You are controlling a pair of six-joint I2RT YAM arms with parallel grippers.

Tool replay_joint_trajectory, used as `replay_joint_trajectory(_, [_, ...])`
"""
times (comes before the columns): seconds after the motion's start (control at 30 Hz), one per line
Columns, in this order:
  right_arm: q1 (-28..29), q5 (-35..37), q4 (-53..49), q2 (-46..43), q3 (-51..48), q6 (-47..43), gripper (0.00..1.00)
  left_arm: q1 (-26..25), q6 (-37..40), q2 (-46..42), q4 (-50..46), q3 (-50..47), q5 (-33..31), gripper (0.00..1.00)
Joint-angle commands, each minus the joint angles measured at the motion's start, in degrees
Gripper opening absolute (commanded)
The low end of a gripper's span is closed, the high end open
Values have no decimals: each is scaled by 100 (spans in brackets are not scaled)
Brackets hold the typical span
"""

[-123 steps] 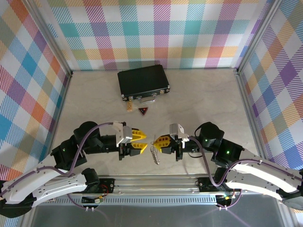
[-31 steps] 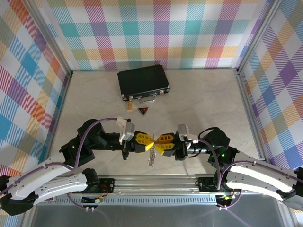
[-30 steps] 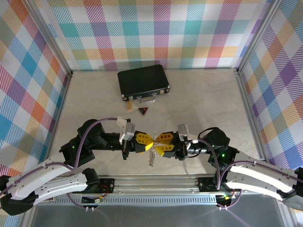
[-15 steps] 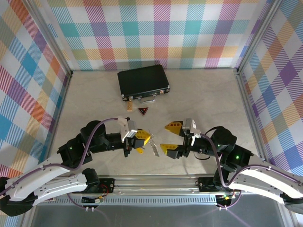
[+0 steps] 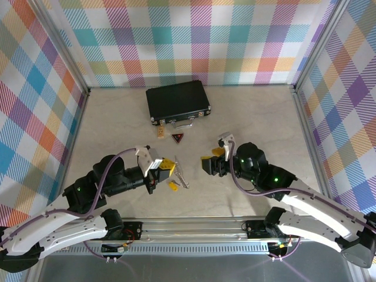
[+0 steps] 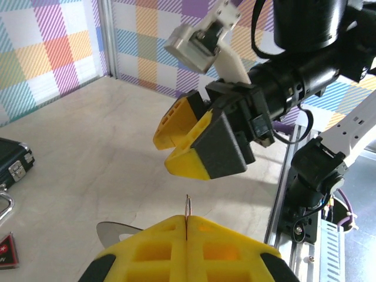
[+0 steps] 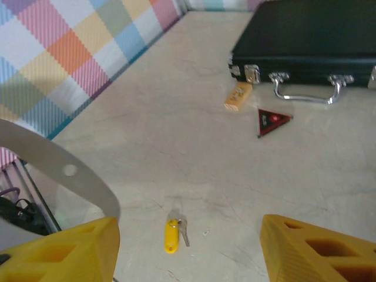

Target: Put the keys on the keyring

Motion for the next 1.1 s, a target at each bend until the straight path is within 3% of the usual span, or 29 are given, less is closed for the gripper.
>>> replay_joint_trajectory(0.0, [-120,-287,225,353,-85,422,63,-47,-163,-253,77,-151,-200,0])
replay_joint_trajectory(0.37, [-141,-1282,475,2768,421,768,53,-45,-272,-656,19,-378,-173,0])
replay_joint_trajectory(0.63, [312,-1596,713,4391,1176,1076,50,-50,-257,-786,42,-516,-273,0])
replay_joint_trajectory(1.07, [630,-1649,578,5586,1978,1269,43,-45,-354,-1116,257,-751,-299,0])
